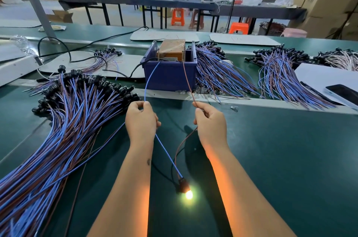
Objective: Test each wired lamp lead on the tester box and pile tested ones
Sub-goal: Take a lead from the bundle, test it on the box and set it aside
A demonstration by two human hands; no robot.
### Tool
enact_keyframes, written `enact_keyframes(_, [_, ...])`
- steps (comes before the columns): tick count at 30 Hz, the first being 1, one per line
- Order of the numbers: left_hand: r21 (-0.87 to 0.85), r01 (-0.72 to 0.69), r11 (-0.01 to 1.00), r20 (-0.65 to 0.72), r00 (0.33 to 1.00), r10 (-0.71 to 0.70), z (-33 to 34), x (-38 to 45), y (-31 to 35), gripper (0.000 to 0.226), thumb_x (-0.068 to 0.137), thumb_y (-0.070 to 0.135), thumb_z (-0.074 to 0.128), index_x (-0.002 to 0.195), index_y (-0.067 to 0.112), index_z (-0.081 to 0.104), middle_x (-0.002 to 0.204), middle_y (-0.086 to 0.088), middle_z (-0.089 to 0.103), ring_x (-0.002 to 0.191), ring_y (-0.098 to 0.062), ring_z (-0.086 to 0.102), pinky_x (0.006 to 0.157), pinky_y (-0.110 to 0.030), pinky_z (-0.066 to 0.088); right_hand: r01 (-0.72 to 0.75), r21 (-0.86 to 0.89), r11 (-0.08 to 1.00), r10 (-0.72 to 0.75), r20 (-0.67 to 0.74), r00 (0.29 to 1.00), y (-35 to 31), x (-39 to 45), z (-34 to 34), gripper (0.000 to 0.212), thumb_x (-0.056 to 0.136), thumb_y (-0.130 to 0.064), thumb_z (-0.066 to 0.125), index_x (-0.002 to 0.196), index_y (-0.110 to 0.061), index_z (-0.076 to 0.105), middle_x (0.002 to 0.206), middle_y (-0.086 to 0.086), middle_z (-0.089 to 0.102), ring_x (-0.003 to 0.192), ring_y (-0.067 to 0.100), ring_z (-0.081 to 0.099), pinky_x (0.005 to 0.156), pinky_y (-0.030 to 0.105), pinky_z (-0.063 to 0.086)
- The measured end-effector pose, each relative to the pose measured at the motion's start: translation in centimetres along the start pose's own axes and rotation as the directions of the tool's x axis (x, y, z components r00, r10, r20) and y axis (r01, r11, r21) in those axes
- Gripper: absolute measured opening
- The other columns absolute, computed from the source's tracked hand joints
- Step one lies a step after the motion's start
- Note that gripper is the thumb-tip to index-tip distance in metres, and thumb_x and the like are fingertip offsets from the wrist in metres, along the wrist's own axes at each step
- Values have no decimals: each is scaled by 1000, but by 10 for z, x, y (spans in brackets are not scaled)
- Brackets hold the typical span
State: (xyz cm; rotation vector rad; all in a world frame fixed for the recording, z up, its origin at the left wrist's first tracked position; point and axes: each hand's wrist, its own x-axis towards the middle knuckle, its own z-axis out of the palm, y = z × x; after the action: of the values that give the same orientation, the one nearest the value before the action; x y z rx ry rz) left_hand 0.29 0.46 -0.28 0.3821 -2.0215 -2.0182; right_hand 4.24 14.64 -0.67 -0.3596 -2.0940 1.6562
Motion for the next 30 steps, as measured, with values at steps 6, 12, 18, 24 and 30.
enact_keyframes(6, [-17,11,1000,-10,1000,-11,0,-1,1,16,101,19,43,90,23,54,44,8,52,36,-3,48,50,-28,46,-7,-7,1000,7,-1,1000,0,1,0,31,95,-11,48,114,-22,70,65,-13,61,56,-4,52,52,10,42])
enact_keyframes(12, [-25,14,1000,-11,1000,-15,-1,-1,2,16,101,19,43,91,22,54,41,10,51,36,-2,48,51,-27,47,-9,0,1000,9,-2,1000,1,1,2,30,95,-11,48,114,-22,70,69,-14,61,58,-5,54,53,9,42])
enact_keyframes(18, [-37,12,999,-7,1000,-12,0,-1,3,15,101,19,43,93,18,55,47,7,51,35,-3,46,49,-26,46,-12,20,1000,12,4,1000,3,1,1,30,95,-10,48,112,-23,70,61,-14,59,54,-4,51,50,9,41])
enact_keyframes(24, [-21,-9,1000,8,1000,9,-1,-3,2,15,101,20,42,92,21,54,42,9,53,36,-4,50,42,-20,46,6,30,1000,-6,5,1000,1,-1,0,31,96,-10,47,115,-23,69,61,-12,57,53,-4,49,49,9,39])
enact_keyframes(30, [-125,34,992,230,973,-4,5,-9,7,14,101,17,49,89,16,57,56,7,63,51,-10,60,49,-21,50,151,152,977,-145,-50,988,-11,-12,9,28,97,-7,47,98,-34,53,69,-4,56,53,2,47,53,10,38])
